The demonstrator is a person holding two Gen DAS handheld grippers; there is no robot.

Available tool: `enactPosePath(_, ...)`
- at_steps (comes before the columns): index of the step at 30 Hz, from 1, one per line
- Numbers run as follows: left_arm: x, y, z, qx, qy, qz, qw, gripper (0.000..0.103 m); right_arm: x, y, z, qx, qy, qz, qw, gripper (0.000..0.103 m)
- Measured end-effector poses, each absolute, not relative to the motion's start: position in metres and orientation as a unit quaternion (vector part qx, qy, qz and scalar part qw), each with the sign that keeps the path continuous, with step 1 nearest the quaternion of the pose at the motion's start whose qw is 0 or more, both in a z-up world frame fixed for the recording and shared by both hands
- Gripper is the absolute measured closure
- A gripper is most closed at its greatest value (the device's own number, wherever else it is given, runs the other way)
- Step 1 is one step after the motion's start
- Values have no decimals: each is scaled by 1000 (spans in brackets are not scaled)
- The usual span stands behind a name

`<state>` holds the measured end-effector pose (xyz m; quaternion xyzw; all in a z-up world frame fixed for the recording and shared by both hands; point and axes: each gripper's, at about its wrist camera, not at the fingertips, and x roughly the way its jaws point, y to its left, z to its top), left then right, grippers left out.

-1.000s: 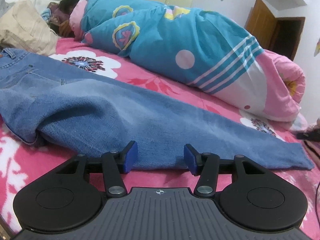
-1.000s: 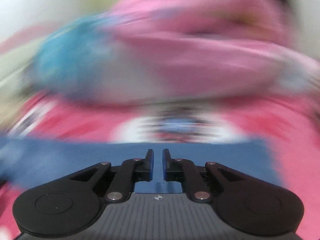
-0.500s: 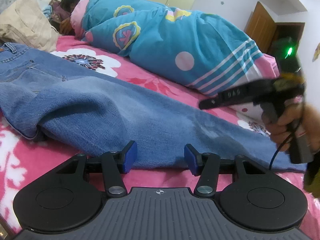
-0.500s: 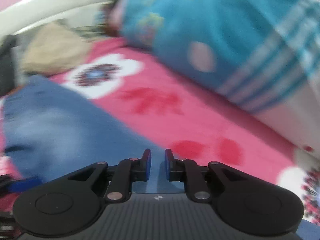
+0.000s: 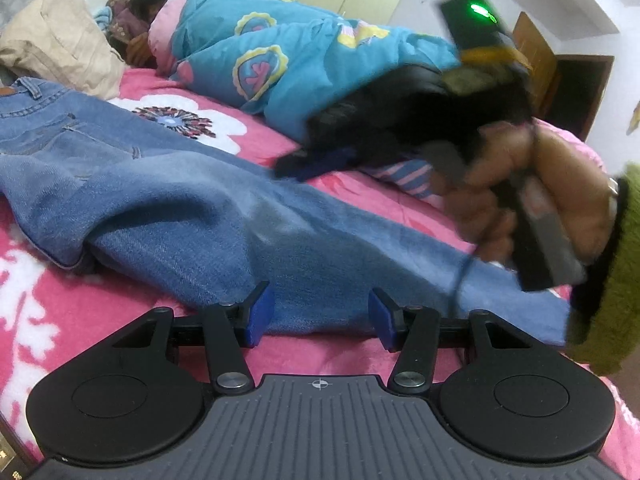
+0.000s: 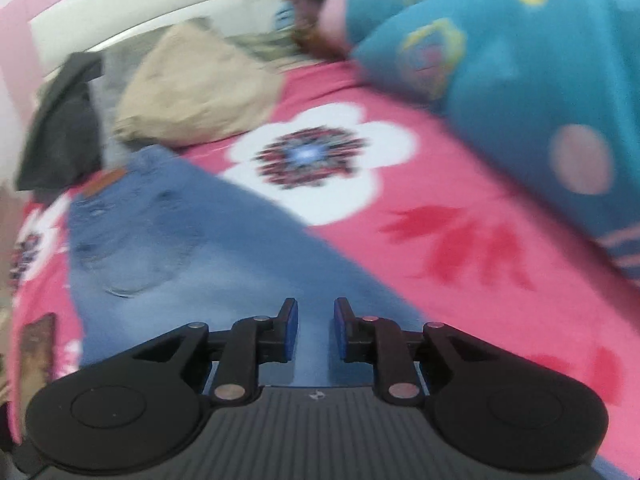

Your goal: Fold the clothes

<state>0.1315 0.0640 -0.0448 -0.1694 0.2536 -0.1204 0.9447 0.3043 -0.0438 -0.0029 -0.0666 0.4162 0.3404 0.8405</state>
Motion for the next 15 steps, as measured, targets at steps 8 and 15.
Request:
enactPosePath(8, 130, 73, -46, -194, 251, -127, 940, 51, 353, -5, -21, -21, 417, 313, 853, 83)
enactPosePath(15, 127, 82, -48, -224, 251, -137, 932, 51, 307, -4, -2, -99, 386, 429, 811, 82)
